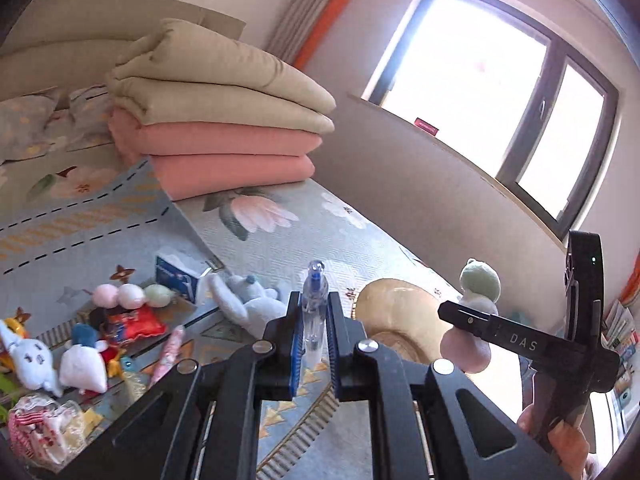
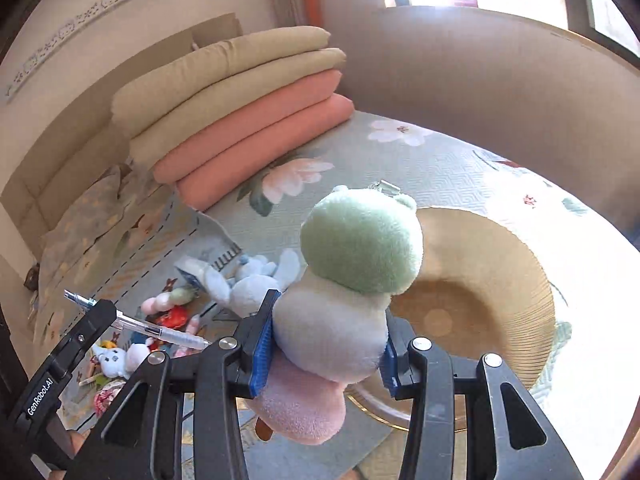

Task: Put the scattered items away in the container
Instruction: 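Open the left tool over the basket while the right tool releases the ball plush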

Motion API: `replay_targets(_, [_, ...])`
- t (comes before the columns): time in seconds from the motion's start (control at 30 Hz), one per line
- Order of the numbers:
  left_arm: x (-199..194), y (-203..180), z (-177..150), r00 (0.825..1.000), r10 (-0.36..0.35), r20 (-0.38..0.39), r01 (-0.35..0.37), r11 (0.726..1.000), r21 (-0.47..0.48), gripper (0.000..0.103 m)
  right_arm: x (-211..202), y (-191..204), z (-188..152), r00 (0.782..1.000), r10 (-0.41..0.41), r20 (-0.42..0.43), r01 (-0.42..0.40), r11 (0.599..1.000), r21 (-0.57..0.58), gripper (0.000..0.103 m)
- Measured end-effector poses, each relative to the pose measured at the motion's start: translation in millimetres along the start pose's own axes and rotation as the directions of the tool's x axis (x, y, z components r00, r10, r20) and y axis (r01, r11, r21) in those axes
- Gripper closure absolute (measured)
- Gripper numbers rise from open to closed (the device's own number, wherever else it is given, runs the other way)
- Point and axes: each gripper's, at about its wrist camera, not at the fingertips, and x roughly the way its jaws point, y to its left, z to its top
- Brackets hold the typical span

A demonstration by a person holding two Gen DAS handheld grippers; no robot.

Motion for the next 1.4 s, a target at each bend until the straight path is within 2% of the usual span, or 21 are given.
replay_targets(0.07, [31,-25,1,0.998,-0.054,-0.035,0.055,0.998,0.028,0.095,21,-28,4,0.998,-0.045,-0.045,0.047,0.998,0.037,0.059])
replay_targets(0.17, [72,-56,-2,0.989,-0.121,-0.088,0.126,0.990,0.059,0.095,42,-61,8,0.992,-0.072,-0.107,0.080,0.994,0.075,0.059])
replay_targets(0.3, [119,-77,-14,0.970,-0.177,-0.165,0.187,0.981,0.047,0.095,64,-89,2,0.977,-0.116,-0.177,0.133,0.987,0.087,0.059])
replay_targets(0.53, [173,-74,-41,0.946,-0.187,-0.263,0.192,0.981,-0.004,0.095,107,-106,-17,0.952,-0.131,-0.277,0.168,0.979,0.118,0.059])
replay_targets(0.7, [184,-69,-51,0.932,-0.193,-0.307,0.193,0.981,-0.030,0.095,128,-104,-24,0.934,-0.145,-0.325,0.189,0.976,0.107,0.058])
replay_targets(0.77, [185,-66,-52,0.928,-0.187,-0.321,0.183,0.982,-0.044,0.091,132,-102,-27,0.927,-0.145,-0.345,0.191,0.976,0.103,0.057])
replay_targets(0.8, [184,-64,-52,0.927,-0.193,-0.322,0.185,0.981,-0.055,0.088,132,-102,-28,0.926,-0.140,-0.350,0.186,0.977,0.103,0.056])
replay_targets(0.83, [182,-63,-52,0.925,-0.198,-0.324,0.186,0.980,-0.066,0.080,130,-102,-28,0.926,-0.137,-0.351,0.184,0.978,0.104,0.049])
replay_targets(0.87, [178,-62,-52,0.925,-0.199,-0.323,0.186,0.980,-0.072,0.069,127,-102,-27,0.928,-0.139,-0.346,0.185,0.977,0.104,0.037])
replay_targets(0.93, [167,-60,-50,0.929,-0.193,-0.316,0.180,0.981,-0.071,0.054,119,-103,-23,0.933,-0.147,-0.329,0.193,0.975,0.110,0.024])
replay_targets(1.0, [150,-58,-46,0.935,-0.180,-0.305,0.170,0.984,-0.060,0.051,106,-102,-17,0.941,-0.156,-0.299,0.200,0.972,0.121,0.024])
replay_targets(1.07, [129,-53,-42,0.944,-0.147,-0.294,0.140,0.989,-0.044,0.041,90,-97,-11,0.953,-0.156,-0.258,0.194,0.972,0.129,0.024])
replay_targets(1.17, [93,-38,-36,0.960,-0.108,-0.260,0.103,0.994,-0.032,0.038,64,-73,-3,0.971,-0.123,-0.204,0.151,0.981,0.126,0.024])
replay_targets(1.3, [37,-6,-36,0.974,-0.010,-0.225,-0.002,0.999,-0.054,0.033,38,-13,4,0.985,-0.072,-0.154,0.078,0.997,0.028,0.023])
replay_targets(1.33, [22,5,-38,0.976,0.023,-0.215,-0.040,0.996,-0.074,0.029,33,5,2,0.987,-0.054,-0.151,0.054,0.999,-0.004,0.022])
replay_targets(1.4, [-7,32,-44,0.975,0.095,-0.200,-0.119,0.987,-0.111,0.029,25,41,-5,0.988,-0.006,-0.156,-0.003,0.998,-0.058,0.021])
